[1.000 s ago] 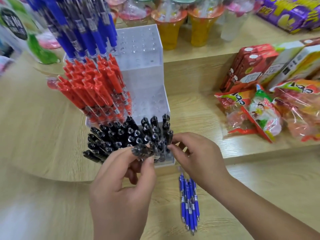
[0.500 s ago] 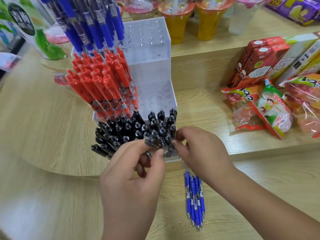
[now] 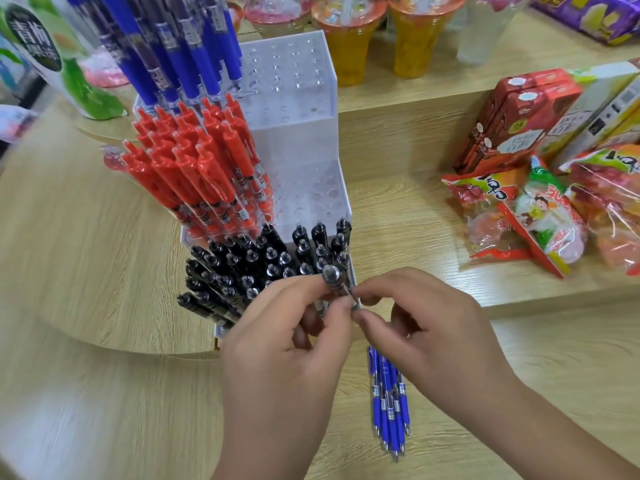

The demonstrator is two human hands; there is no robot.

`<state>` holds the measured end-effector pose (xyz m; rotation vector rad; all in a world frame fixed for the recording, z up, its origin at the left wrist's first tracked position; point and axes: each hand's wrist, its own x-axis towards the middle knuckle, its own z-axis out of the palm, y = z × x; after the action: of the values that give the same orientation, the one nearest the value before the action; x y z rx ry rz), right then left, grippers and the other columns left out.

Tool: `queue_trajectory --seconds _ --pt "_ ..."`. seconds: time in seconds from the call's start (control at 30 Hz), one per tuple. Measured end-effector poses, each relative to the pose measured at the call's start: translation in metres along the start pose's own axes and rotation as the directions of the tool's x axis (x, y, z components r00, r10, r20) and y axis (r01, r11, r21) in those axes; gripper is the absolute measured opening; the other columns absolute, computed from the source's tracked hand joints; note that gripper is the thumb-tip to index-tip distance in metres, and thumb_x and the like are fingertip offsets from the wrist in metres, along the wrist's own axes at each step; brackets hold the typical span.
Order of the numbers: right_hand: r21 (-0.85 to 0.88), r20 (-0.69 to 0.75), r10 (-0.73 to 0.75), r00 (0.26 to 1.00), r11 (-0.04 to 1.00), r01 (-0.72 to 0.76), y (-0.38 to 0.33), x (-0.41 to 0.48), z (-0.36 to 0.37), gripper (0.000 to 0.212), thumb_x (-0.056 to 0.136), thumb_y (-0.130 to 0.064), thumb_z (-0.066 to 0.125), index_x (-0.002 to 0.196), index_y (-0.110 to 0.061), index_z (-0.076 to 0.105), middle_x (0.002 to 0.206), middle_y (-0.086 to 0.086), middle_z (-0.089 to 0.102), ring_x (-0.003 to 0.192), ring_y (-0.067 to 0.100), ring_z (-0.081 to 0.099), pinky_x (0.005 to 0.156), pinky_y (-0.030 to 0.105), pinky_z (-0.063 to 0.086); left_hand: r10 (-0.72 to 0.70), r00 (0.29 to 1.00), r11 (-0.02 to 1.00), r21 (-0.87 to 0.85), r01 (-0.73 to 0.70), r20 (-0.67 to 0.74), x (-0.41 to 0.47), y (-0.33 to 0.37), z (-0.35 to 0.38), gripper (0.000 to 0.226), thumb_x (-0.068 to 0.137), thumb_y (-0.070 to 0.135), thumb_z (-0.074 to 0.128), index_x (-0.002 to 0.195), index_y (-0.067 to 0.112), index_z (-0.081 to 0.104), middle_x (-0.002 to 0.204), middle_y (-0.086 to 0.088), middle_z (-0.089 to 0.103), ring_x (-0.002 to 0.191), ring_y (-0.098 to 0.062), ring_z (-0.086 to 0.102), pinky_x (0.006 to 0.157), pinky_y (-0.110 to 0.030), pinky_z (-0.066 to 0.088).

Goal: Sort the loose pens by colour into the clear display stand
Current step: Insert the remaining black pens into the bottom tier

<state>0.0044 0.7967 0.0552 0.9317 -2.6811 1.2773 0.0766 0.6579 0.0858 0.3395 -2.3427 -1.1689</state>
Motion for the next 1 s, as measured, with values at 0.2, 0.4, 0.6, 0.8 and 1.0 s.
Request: queue_trajectory --seconds 0.2,0.4,0.6,0.8,1.0 --pt "-0.011 -0.089 -0.037 0.995 0.999 0.036 0.0 0.009 -0.002 0.011 0.081 -0.034 0.062 0.089 -0.03 0.068 0.079 -0.023 0.054 0.053 0.005 0.051 0.053 0.022 0.043 -0.033 0.999 0.997 -0.066 0.034 0.028 0.008 0.007 -0.001 0.015 0.081 0.022 0.072 0.093 0.031 0.074 0.08 0.008 0.066 0.069 -0.017 0.061 0.057 -0.025 0.048" --pt "0.067 -0.117 0.102 0.988 0.993 -0.095 0.028 0.01 0.009 0.009 0.079 -0.026 0.071 0.088 -0.025 0.068 0.061 -0.019 0.053 0.059 0.008 0.055 0.056 0.01 0.037 0.077 0.991 0.97 0.238 -0.049 -0.107 0.01 -0.012 -0.017 0.02 0.084 0.023 0.072 0.104 0.02 0.072 0.097 0.004 0.062 0.084 -0.013 0.058 0.076 -0.02 0.047" --pt "0.048 -0.07 0.108 0.992 0.993 -0.105 0.033 0.009 0.031 0.009 0.08 -0.028 0.07 0.088 -0.025 0.068 0.061 -0.021 0.051 0.059 0.006 0.055 0.057 0.01 0.038 0.212 0.977 0.831 0.527 -0.179 -0.002 0.008 -0.039 -0.015 0.029 0.088 0.029 0.071 0.113 0.016 0.075 0.121 -0.007 0.066 0.113 -0.036 0.06 0.1 -0.048 0.039" --pt "-0.121 -0.05 0.029 0.998 0.992 -0.035 0.038 0.012 0.041 0.013 0.08 -0.034 0.064 0.085 -0.023 0.067 0.064 -0.031 0.034 0.059 0.009 0.049 0.056 0.019 0.04 0.218 0.976 0.851 0.494 -0.179 -0.021 0.01 -0.051 -0.013 0.03 0.089 0.028 0.07 0.117 0.017 0.073 0.123 -0.005 0.066 0.116 -0.032 0.059 0.102 -0.048 0.039" --pt "-0.2 -0.034 -0.071 0.997 0.978 0.063 0.049 0.007 0.05 0.015 0.083 -0.036 0.057 0.087 -0.024 0.063 0.077 -0.021 0.05 0.058 0.001 0.04 0.054 0.009 0.029 0.233 0.972 0.875 0.444 -0.193 -0.035 0.008 -0.057 -0.009 0.031 0.09 0.024 0.07 0.12 0.015 0.071 0.12 -0.008 0.066 0.12 -0.03 0.056 0.103 -0.053 0.039"
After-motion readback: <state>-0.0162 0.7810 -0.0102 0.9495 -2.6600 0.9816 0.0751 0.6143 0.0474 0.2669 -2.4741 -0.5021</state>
